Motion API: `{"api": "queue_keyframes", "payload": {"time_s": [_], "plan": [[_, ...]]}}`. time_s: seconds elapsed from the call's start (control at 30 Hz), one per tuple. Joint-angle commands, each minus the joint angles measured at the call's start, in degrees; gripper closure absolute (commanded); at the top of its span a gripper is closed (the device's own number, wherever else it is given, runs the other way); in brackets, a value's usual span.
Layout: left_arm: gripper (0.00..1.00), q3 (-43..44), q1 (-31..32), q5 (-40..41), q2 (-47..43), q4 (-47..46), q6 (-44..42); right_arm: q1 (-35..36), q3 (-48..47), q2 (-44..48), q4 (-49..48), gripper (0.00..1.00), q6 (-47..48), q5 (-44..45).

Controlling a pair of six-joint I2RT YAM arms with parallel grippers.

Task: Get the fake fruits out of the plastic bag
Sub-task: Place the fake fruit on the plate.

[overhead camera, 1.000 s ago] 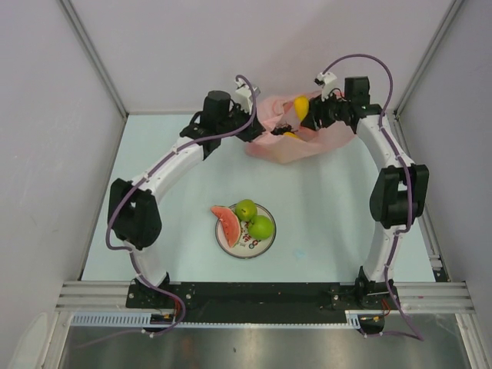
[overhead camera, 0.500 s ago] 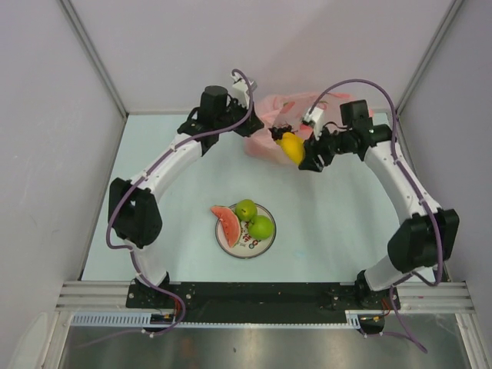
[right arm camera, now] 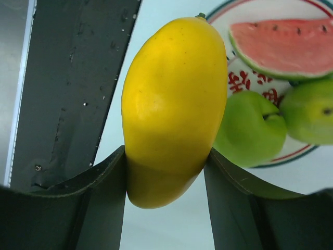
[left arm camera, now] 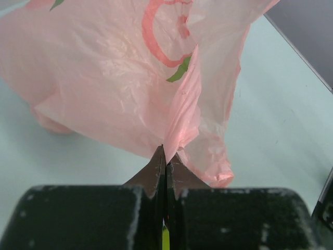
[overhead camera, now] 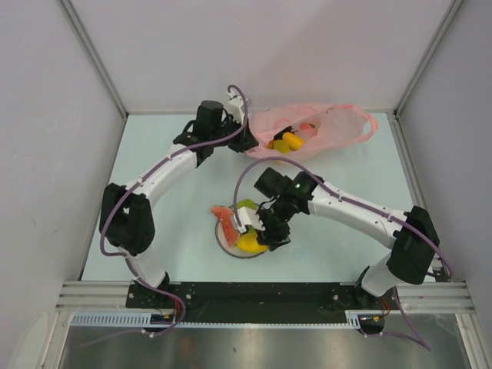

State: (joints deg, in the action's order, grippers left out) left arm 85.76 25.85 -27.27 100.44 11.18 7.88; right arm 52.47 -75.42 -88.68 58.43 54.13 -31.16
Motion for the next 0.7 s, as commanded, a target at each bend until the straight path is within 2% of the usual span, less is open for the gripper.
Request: {"api": "queue_keyframes", "payload": {"time_s": [0.0, 0.17, 0.4, 0.67], "plan": [[1.0, -4.45, -0.62, 0.72, -7.27, -4.41, 3.71, 6.31, -0.7, -0.87, -1.57, 0.67, 1.85, 6.62], [1.0, -11.12, -0.62, -2.35, -12.99, -6.52, 4.43, 9.93, -0.61, -5.26, -5.25, 0.68, -0.34, 13.74], [1.0, -17.28, -0.53, -2.35, -18.52, -9.33, 5.65, 12.83, -0.17, -8.43, -10.27, 0.68, -0.96, 25.87], [1.0, -20.1, -0.53, -2.71, -21.25, -10.03, 5.57, 15.3, 1.15, -9.67, -10.36, 0.63, 2.64, 29.31]]}}
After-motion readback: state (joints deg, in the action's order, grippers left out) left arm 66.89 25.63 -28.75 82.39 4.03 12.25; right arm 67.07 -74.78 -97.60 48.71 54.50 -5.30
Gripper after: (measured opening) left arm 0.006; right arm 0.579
